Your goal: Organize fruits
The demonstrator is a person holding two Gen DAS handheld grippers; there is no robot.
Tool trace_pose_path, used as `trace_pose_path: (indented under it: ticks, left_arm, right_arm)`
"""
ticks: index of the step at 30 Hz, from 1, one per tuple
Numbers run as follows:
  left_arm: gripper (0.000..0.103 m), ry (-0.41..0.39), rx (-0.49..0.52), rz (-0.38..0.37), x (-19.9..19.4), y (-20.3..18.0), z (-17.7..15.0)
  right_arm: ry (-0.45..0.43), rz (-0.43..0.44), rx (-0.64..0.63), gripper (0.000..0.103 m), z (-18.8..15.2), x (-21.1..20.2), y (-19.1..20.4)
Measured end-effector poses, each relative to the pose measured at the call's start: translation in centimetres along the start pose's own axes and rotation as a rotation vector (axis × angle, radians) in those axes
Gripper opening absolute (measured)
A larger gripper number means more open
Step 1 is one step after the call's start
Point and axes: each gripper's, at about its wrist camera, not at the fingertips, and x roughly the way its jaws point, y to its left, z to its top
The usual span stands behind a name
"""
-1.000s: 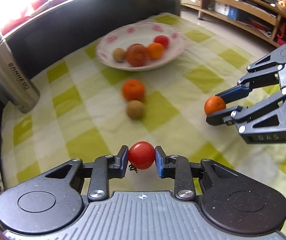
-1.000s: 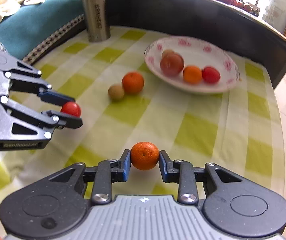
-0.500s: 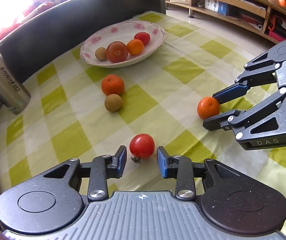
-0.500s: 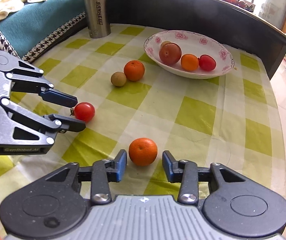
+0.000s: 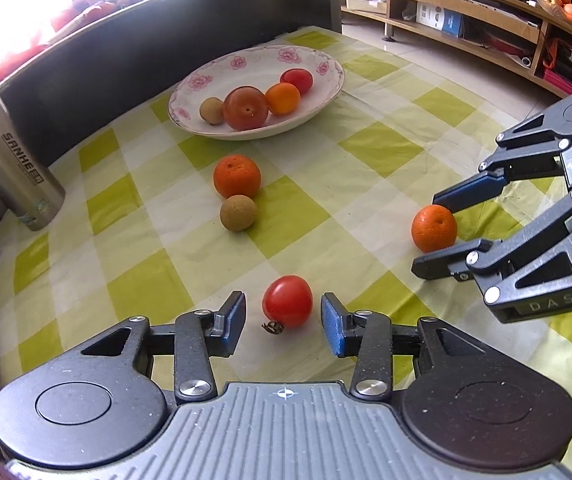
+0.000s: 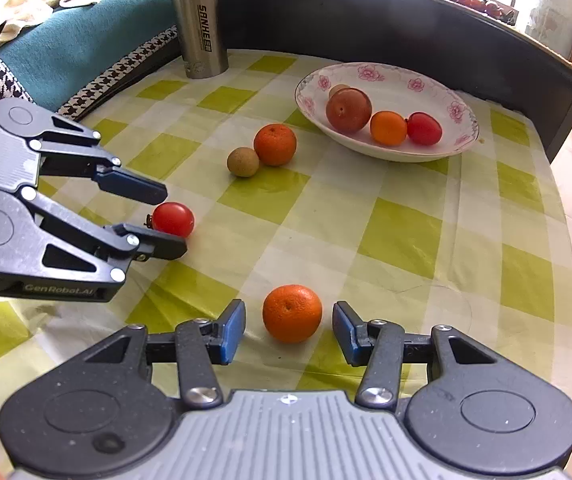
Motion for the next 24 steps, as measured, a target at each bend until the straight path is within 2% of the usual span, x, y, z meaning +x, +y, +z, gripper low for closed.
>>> trace_pose_path:
  ticks: [12, 16, 18, 24]
  left_arm:
    - [0.047, 0.004, -0.015, 0.000, 0.66, 0.01, 0.30]
    - [0.043, 0.006, -0.020, -0.006, 0.65, -0.06, 0.32]
    - [0.038, 0.005, -0.021, -0.006, 0.66, -0.17, 0.34]
    - [0.034, 0.011, -0.010, 0.002, 0.63, -0.62, 0.47]
  right_arm:
    - [-0.001, -0.012, 0.001, 0.052, 0.10, 0.21, 0.17]
    - [0.002, -0.040, -0.004, 0.043, 0.14, 0.16, 0.30]
    - [0.005, -0.052, 0.002, 0.036, 0.22, 0.14, 0.13]
    - [0.015, -0.064, -0.001, 0.035, 0.46, 0.19, 0.21]
